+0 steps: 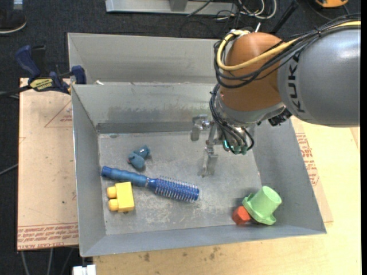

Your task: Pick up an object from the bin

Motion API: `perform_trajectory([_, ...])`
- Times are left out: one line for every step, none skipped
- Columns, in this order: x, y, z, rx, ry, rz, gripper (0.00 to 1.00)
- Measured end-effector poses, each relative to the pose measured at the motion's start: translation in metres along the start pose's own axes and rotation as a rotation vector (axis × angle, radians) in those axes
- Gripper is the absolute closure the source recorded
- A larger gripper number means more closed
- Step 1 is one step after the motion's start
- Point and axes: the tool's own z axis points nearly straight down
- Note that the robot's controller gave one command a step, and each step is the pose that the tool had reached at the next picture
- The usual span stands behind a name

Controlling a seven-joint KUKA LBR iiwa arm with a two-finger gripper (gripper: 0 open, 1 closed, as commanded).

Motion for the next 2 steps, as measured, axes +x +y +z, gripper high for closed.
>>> perform_trajectory([0.0175,0.0553,0.1259,0.0,-0.004,-0.395,0.0])
perform_trajectory([0.0166,0.0541,0.1244,0.001,-0.006,-0.392,1.0])
